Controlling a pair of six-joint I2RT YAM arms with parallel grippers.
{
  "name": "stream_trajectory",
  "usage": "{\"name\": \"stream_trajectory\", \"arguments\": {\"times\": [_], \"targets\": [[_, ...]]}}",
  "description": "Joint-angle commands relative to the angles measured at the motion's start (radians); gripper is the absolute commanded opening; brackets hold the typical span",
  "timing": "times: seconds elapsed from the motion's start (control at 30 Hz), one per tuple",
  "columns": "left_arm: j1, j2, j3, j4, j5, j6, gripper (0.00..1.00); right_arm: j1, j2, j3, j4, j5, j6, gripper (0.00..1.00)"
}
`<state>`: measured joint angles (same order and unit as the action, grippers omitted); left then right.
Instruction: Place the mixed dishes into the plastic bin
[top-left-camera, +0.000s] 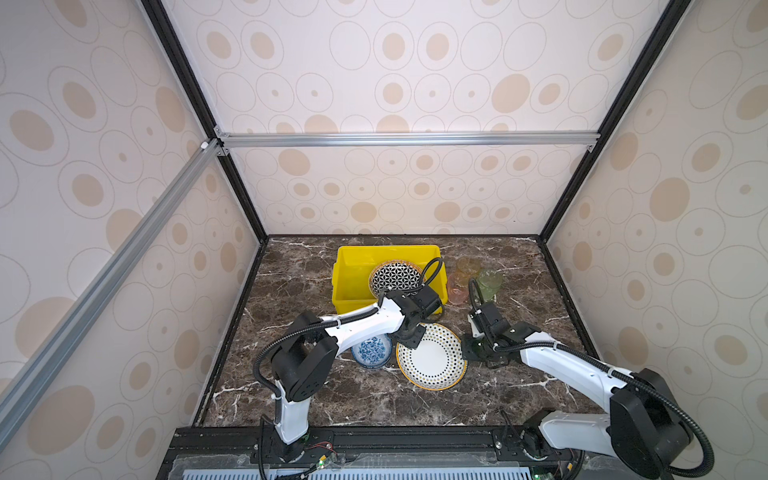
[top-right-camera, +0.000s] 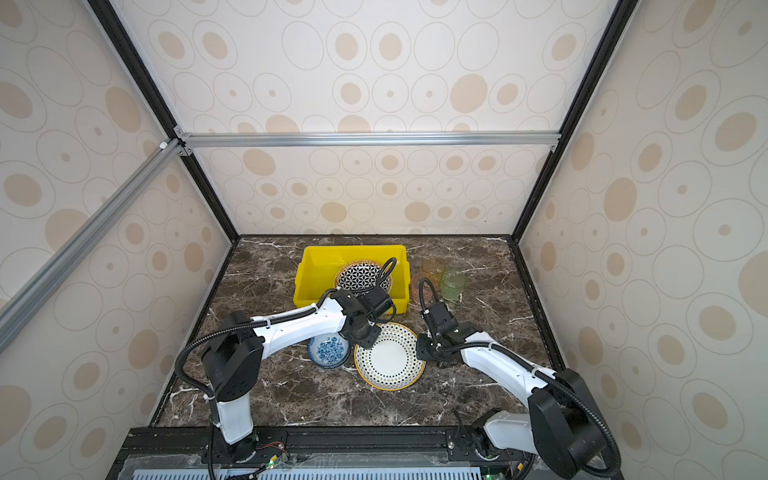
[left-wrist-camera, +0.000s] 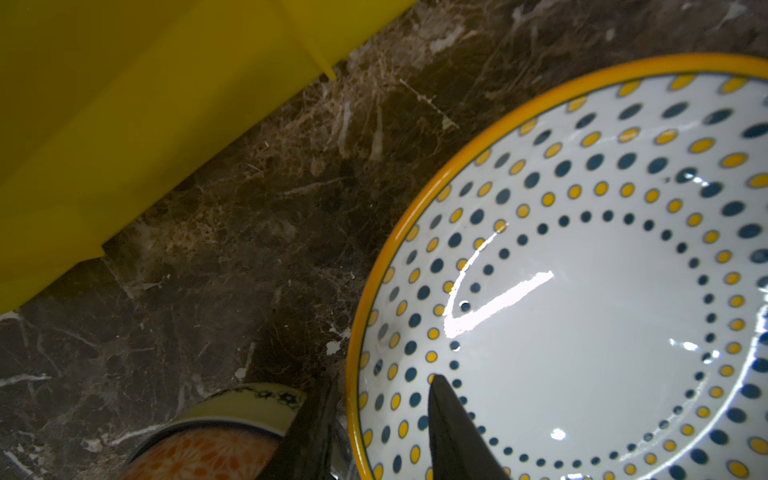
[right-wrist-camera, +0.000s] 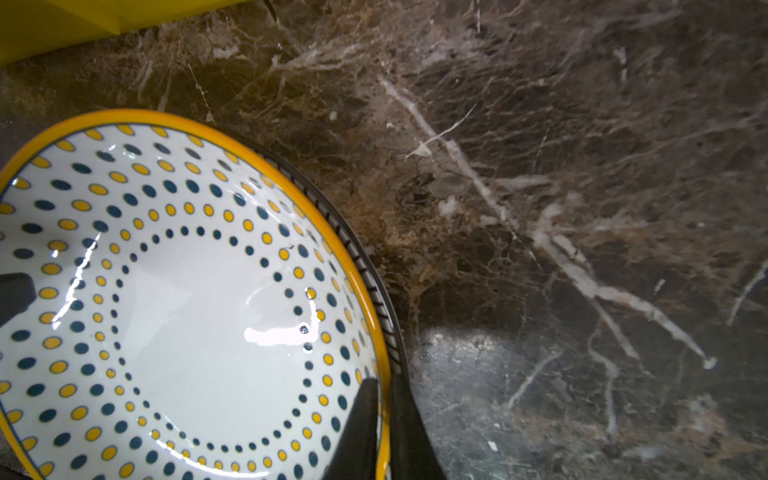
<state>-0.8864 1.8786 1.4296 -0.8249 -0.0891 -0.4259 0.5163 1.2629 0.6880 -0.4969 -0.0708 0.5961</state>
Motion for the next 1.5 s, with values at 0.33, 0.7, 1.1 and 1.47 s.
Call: {"name": "stream_trajectory", "arguments": {"times": [0.33,0.7,1.1,1.47], "targets": [[0.034,0.036,0.011,-0.013,0.031,-0.02,0.34,0.016,0.007,-0.047,-0.021,-0.021,0.023,0.11],[0.062,0.033,-0.002,0.003,0.068,-0.025,0.24,0.018,0.005,-0.051,-0.018,-0.018,0.024,0.11],[0.074,0.052,-0.002,0.008,0.078,-0.022,0.24,0.021,0.001,-0.054,-0.01,-0.02,0.03,0.11],[0.08,0.054,0.003,0.004,0.082,-0.018,0.2,0.024,0.005,-0.05,-0.005,-0.018,0.035,0.11]]}}
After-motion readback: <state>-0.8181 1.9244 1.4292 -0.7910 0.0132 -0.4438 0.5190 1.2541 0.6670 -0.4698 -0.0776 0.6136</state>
